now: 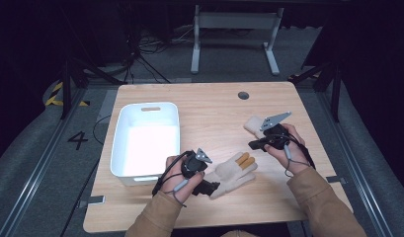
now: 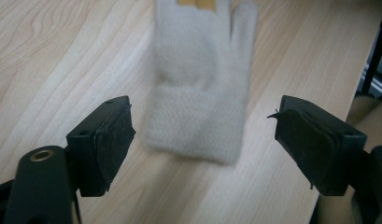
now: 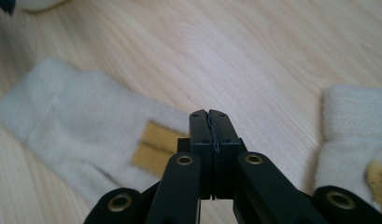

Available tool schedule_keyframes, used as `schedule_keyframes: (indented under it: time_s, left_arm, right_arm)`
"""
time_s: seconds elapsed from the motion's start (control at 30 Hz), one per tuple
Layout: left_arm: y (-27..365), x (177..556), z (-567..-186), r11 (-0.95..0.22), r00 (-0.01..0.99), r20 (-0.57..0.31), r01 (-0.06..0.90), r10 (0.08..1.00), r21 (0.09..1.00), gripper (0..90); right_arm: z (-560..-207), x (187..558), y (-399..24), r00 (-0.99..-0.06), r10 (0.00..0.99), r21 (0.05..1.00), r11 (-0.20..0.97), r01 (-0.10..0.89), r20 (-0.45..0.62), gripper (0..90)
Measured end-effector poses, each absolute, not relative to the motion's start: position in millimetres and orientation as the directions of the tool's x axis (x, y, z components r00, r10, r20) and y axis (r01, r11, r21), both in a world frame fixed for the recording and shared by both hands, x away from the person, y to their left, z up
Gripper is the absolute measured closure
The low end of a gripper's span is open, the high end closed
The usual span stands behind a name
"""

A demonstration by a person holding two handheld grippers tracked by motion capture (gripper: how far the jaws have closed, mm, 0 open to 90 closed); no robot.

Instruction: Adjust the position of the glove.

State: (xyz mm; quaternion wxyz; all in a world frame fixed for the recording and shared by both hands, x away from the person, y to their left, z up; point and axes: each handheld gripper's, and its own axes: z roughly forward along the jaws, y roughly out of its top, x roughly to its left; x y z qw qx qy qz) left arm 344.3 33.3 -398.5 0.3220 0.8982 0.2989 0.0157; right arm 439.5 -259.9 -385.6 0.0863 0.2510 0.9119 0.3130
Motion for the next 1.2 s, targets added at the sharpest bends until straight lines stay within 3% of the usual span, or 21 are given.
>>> schedule_keyframes:
  time_s: [0.23,0.27,0.33,0.43,0.6,0.73,0.83,1.2]
  left_arm:
    - [28.9,335.4,-390.8,-0.698,0.846,-0.064,0.478,0.53,0.534,17.8]
    - [28.2,332.4,-390.1,-0.731,0.859,-0.002,0.437,0.512,0.525,19.3]
    - [27.2,331.5,-389.6,-0.715,0.841,0.016,0.449,0.541,0.536,29.4]
    - [28.1,331.4,-388.4,-0.716,0.842,0.006,0.454,0.539,0.531,36.7]
    - [29.9,330.7,-383.5,-0.725,0.85,-0.075,0.487,0.521,0.488,48.8]
    - [31.3,328.7,-377.4,-0.747,0.845,-0.028,0.487,0.534,0.452,48.8]
    - [35.1,327.5,-374.5,-0.748,0.838,-0.024,0.499,0.545,0.439,38.6]
    - [35.7,321.7,-375.3,-0.761,0.838,-0.056,0.519,0.542,0.389,39.9]
  right_arm:
    - [-390.5,441.0,-264.5,-0.866,0.5,0.552,0.724,0.415,-0.004,90.0]
    - [-392.1,441.6,-264.7,-0.872,0.49,0.541,0.735,0.409,-0.007,90.0]
    - [-395.1,441.7,-262.8,-0.874,0.487,0.53,0.742,0.41,-0.005,90.0]
    - [-398.3,441.6,-260.5,-0.878,0.479,0.52,0.75,0.408,-0.002,90.0]
    - [-403.0,443.3,-254.3,-0.881,0.473,0.51,0.76,0.402,-0.009,90.0]
    - [-404.6,445.4,-245.4,-0.888,0.46,0.521,0.762,0.386,-0.016,90.0]
    - [-407.3,446.4,-236.6,-0.896,0.444,0.521,0.77,0.369,-0.022,90.0]
    - [-421.8,449.9,-214.3,-0.906,0.424,0.521,0.774,0.36,-0.003,90.0]
